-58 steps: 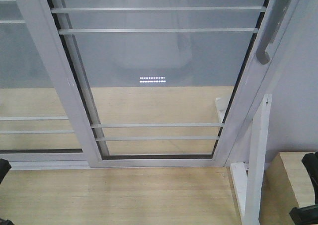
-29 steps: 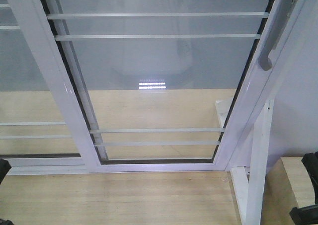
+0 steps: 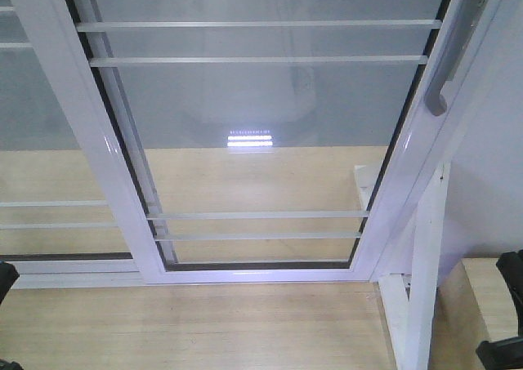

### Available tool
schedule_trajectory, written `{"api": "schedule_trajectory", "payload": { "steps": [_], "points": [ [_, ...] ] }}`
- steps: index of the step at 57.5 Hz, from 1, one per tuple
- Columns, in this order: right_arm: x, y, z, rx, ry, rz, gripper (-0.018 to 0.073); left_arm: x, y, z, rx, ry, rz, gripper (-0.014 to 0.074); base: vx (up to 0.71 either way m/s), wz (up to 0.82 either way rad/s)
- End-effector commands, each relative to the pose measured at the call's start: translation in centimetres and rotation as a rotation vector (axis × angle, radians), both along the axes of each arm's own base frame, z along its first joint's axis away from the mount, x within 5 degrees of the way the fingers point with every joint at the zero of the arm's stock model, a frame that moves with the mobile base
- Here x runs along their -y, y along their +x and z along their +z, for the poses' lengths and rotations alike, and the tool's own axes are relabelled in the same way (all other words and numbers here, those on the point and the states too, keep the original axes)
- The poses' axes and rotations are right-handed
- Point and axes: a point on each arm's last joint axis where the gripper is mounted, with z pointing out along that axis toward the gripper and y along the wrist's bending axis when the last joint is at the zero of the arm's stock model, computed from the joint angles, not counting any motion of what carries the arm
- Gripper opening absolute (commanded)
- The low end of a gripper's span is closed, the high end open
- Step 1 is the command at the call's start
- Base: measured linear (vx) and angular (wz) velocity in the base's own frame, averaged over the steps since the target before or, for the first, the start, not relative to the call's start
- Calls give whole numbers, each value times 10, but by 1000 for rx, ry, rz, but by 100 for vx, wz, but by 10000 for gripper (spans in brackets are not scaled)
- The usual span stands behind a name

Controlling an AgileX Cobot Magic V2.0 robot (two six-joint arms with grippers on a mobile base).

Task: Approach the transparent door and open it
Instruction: 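Approach closer to the glass door, stopping in front of its handle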

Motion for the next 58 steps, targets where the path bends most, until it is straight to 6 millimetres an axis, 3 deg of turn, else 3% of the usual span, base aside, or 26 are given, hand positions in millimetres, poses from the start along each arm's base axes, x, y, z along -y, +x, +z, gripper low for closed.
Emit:
{"api": "schedule_trajectory", "payload": {
  "steps": [1, 30, 43, 50, 58],
  "points": [
    [0, 2, 3, 64, 4, -5, 0, 1, 1, -3, 50, -26, -3, -6, 0, 0],
    [0, 2, 8, 117, 16, -7, 0, 1, 1, -3, 50, -26, -3, -6, 0, 0],
    [0, 2, 15, 190, 20, -8, 0, 1, 2, 5, 140, -27, -2, -6, 0, 0],
    [1, 0, 28, 317, 40, -12, 0, 0, 0, 21, 250, -100, -1, -6, 0, 0],
    [2, -5, 57, 431, 12, -18, 0, -2, -4, 59, 379, -158, -1, -6, 0, 0]
  ]
}}
